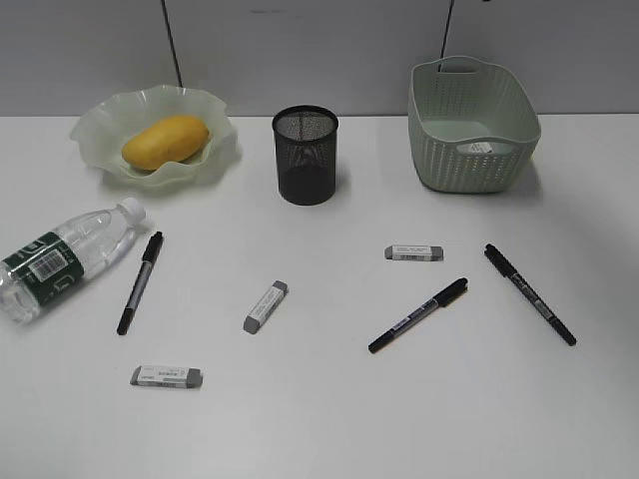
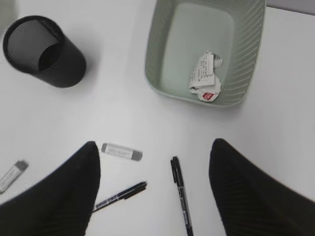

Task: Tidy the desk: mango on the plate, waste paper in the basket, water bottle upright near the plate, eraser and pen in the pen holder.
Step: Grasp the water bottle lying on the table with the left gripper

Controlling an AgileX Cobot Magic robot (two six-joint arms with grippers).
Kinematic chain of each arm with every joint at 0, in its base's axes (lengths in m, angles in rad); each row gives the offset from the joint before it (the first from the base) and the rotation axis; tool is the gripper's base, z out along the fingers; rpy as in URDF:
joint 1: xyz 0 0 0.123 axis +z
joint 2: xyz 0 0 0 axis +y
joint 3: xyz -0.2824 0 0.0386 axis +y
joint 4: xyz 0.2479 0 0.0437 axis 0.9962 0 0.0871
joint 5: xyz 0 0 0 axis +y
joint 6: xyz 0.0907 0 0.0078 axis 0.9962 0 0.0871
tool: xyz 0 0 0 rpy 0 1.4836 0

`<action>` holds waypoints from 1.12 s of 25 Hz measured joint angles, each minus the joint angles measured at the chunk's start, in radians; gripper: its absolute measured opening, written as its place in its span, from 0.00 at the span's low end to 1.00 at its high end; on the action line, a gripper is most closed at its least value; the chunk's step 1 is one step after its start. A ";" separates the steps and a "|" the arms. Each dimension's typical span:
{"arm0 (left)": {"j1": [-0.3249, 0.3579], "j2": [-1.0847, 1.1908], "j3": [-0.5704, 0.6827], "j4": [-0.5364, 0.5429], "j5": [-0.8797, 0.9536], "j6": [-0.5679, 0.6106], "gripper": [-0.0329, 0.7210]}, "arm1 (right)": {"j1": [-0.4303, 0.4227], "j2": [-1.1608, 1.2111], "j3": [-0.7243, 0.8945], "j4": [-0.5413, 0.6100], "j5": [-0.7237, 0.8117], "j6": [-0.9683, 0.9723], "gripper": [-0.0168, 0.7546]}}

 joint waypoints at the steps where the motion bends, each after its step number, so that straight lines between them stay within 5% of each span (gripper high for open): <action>1: 0.000 0.000 0.000 0.000 0.000 0.000 0.71 | 0.013 -0.037 0.038 0.000 0.000 0.000 0.72; 16: 0.000 0.000 0.000 -0.001 0.000 0.000 0.71 | 0.042 -0.698 0.758 0.008 0.002 0.008 0.72; 28: 0.000 0.000 0.000 -0.004 0.000 0.000 0.71 | 0.042 -1.310 1.140 0.014 -0.038 0.008 0.72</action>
